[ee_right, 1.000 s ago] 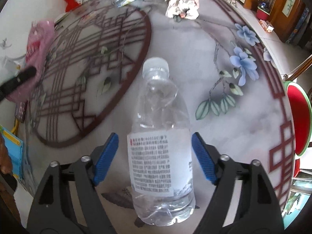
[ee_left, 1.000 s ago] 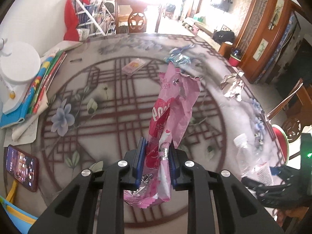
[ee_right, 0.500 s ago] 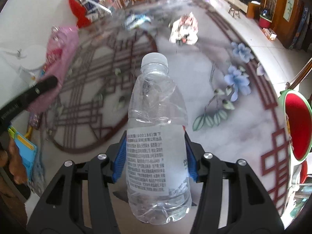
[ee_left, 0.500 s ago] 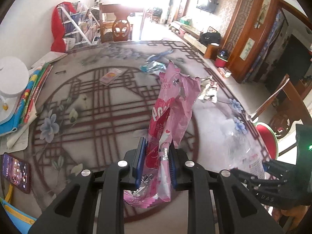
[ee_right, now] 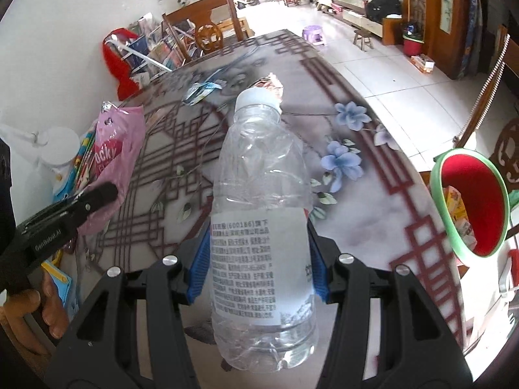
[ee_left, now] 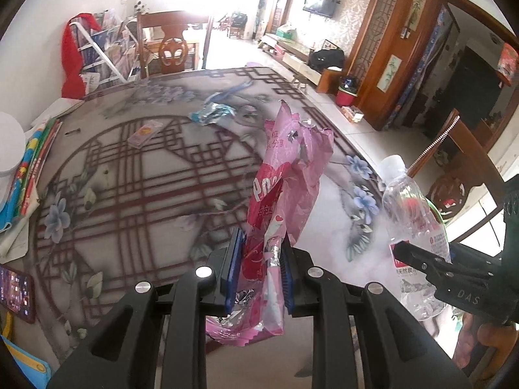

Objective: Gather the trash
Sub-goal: 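Carry the pink bag and water bottle over the red bin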

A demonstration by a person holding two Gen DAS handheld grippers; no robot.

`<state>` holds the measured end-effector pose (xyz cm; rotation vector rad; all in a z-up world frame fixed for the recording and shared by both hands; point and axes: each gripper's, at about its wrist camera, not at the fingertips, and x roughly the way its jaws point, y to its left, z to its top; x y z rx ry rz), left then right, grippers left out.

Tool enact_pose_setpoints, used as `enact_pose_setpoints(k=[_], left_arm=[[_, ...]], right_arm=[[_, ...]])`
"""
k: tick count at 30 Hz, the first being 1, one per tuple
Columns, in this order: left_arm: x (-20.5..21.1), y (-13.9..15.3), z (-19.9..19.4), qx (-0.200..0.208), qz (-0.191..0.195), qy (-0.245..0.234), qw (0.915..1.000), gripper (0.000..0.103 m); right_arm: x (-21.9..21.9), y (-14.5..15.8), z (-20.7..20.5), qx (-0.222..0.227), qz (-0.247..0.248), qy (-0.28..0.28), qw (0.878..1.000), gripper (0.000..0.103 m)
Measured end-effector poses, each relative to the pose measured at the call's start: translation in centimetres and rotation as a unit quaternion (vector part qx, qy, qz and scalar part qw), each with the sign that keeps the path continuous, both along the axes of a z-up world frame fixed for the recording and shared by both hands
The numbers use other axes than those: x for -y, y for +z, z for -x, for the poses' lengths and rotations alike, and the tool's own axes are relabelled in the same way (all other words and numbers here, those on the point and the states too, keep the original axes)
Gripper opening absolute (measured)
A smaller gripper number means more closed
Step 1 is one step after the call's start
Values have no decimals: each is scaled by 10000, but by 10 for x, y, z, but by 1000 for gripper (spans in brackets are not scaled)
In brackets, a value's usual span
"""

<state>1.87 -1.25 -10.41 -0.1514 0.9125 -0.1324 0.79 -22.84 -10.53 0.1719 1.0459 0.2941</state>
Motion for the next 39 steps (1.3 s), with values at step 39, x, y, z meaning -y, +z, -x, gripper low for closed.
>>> enact_pose_setpoints(k=[39], left_arm=[[191,23,-50,91,-141,-370,9992,19]], right_arm=[[198,7,-47,233,-257,-520,9980,51]])
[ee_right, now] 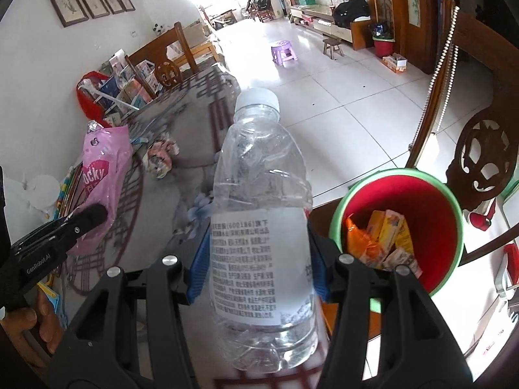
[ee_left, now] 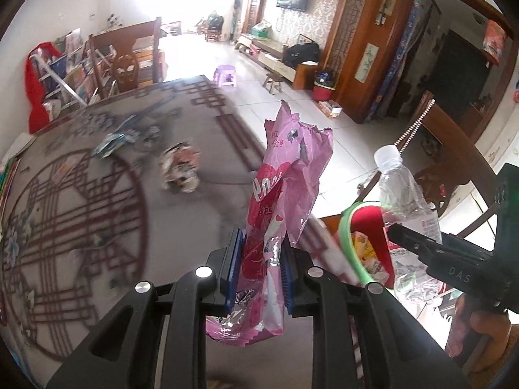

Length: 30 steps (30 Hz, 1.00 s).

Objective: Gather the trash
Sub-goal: 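Carry the pink bag and water bottle over the red bin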

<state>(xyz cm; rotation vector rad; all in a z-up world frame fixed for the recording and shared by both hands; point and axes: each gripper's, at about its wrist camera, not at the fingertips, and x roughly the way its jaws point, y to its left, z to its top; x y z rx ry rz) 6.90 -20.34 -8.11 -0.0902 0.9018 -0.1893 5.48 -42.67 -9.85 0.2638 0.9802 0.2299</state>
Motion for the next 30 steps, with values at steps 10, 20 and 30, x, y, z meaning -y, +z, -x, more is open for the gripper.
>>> enact_pose_setpoints(k=[10,20,30], left_arm=[[81,2,-25,-70,34,-623,9980,19],[162,-19,-49,-471,184,-1418,9886,19],[218,-38,-70,-842,274,-1926,9773,19]], right_arm=[[77,-12,3,-110,-75,-640,9979,51],[148,-24,7,-254,-91,-1396,9898,51],[186,-37,6,-381,-241,-1831,9821,51]])
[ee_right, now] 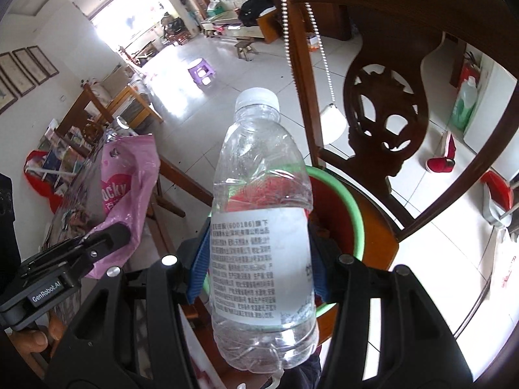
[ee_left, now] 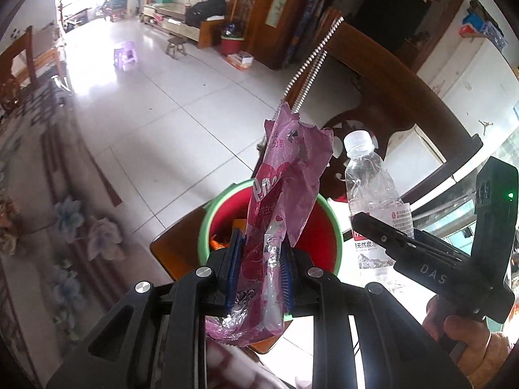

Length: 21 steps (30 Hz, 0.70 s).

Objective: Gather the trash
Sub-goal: 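Carry the pink bag and water bottle over the red bin, then open both tools over the red bin to drop the bag and bottle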

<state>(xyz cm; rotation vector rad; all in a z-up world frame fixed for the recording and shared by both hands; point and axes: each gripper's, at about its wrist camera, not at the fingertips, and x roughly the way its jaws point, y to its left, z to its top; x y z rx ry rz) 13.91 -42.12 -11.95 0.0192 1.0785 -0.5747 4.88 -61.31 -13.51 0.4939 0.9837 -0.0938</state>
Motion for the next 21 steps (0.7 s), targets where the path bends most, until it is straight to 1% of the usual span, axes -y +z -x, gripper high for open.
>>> enact_pose_setpoints(k=[3,4,5,6,7,8,10,11,16,19,21], left_arm=[[12,-6,-4,-98,2,-92,9999,20],[15,-9,-5,-140,-18,-142,9998,22],[18,-10,-6,-154,-41,-159,9997,26],[20,-11,-7,-136,-121,-119,9998,42],[18,-11,-7,-97,-150,-66,9998,49],[15,-10,-7,-73,-111,-15,9999,52],[11,-11,-7,-101,-85,61,9999,52],[7,-11,-8,-111,-82,126,9998,52],[-21,-10,-8,-166,12,491,9987,55],[-46,-10,-3,-145,-10,784,9968,55],[-70,-10,2,-203,77,1094,9938,55]], right_arm=[[7,-5,-1,-41,-43,-81,10000,51],[8,-7,-1,-62,-62,-99,9999,51],[9,-9,-2,-84,-70,-122,9999,51],[10,-9,-2,-95,-67,-150,9998,51],[11,-10,-1,-102,-92,-200,9997,52],[12,-10,-1,-100,-117,-211,9997,52],[11,-10,-2,-81,-87,-236,9997,60],[12,-9,-3,-66,-73,-245,9997,60],[6,-7,-5,-53,-82,-210,9997,62],[-1,-7,-7,-65,-75,-154,9998,62],[-8,-7,-10,-89,-82,-85,9999,62]])
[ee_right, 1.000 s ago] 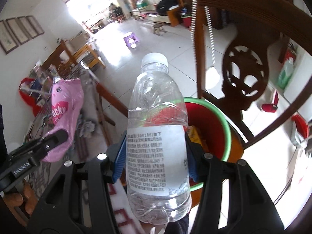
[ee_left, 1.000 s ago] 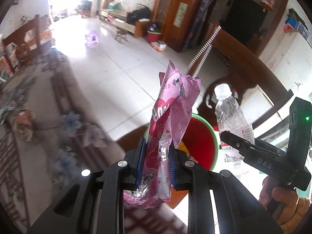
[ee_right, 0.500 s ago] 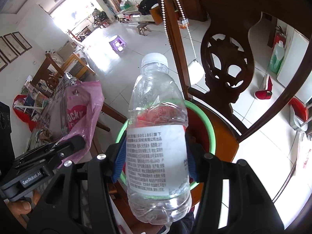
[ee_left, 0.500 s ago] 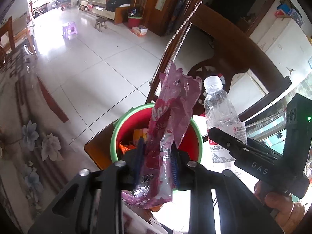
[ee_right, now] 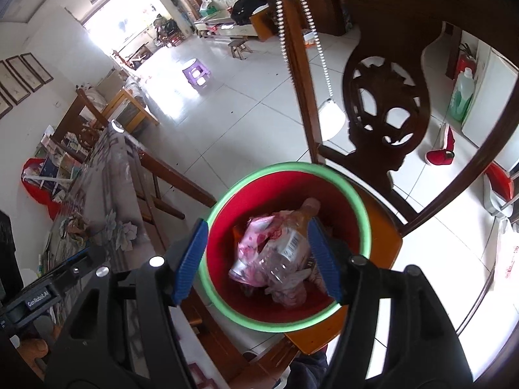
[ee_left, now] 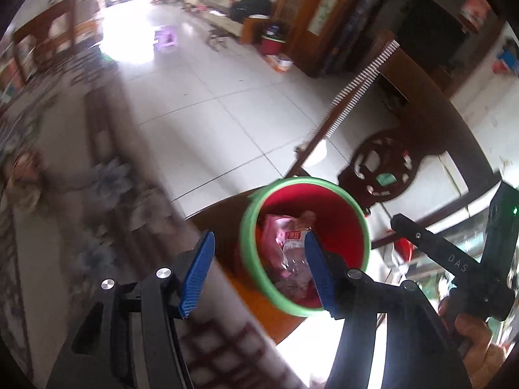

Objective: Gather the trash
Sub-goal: 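Open both tools over the red bin to drop the bag and bottle, then grasp the crumpled foil-paper ball with the right tool while the left tool reaches the blue wrapper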

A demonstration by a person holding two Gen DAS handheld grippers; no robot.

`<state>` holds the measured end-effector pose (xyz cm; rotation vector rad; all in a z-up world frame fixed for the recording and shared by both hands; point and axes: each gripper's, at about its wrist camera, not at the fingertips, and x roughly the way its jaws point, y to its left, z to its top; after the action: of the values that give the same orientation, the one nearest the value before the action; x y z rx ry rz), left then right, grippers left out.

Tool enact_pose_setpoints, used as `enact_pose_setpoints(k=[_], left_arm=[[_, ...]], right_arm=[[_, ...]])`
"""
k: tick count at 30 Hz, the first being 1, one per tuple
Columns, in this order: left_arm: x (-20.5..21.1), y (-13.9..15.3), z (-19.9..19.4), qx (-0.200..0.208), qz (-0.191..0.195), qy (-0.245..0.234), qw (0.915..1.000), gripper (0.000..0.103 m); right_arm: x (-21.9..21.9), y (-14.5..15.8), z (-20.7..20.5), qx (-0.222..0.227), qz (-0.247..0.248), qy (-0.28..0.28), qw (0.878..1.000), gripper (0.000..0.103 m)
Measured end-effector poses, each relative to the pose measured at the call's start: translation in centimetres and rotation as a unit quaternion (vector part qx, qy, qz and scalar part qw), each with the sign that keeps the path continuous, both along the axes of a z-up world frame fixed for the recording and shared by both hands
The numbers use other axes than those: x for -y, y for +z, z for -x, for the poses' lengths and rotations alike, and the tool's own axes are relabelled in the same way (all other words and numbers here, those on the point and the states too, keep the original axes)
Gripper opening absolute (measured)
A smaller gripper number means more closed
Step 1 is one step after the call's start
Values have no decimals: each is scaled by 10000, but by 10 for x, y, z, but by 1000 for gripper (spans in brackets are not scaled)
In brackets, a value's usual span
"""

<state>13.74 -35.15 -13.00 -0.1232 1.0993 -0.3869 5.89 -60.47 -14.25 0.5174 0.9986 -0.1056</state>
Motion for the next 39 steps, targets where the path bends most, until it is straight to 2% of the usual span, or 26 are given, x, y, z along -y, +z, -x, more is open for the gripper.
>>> enact_pose_setpoints(k=[6,10,13,18,22,24,29,34,39], left_arm=[[-65,4,14,94,-99,565,9983,55],[-124,8,27,239,-322,934,9948,55],[-180,6,36,222,-488,1366,9892,55],[-263,-6,54,85,-606,1974,9784,55],[-317,-18,63,-37,-614,2337,9704,55],[-337,-23,65,-74,-613,2425,9682,55],[-376,-26,65,-5,-632,2508,9660,55],[-406,-37,60,-89,-554,2575,9647,56],[-419,-43,52,-131,-498,2567,9651,56]], right_arm=[[-48,-6,-15,-128,-17,471,9988,62],[-104,-3,-27,-153,-18,937,9955,62],[-143,0,-35,-104,63,1285,9916,67],[-219,7,-61,35,74,1835,9830,67],[-289,11,-100,127,-101,2261,9740,71],[-319,8,-119,104,-296,2354,9714,71],[-397,-8,-156,-75,-43,2646,9643,74],[-427,-23,-172,-267,186,2640,9640,75],[-436,-35,-182,-368,325,2466,9679,75]])
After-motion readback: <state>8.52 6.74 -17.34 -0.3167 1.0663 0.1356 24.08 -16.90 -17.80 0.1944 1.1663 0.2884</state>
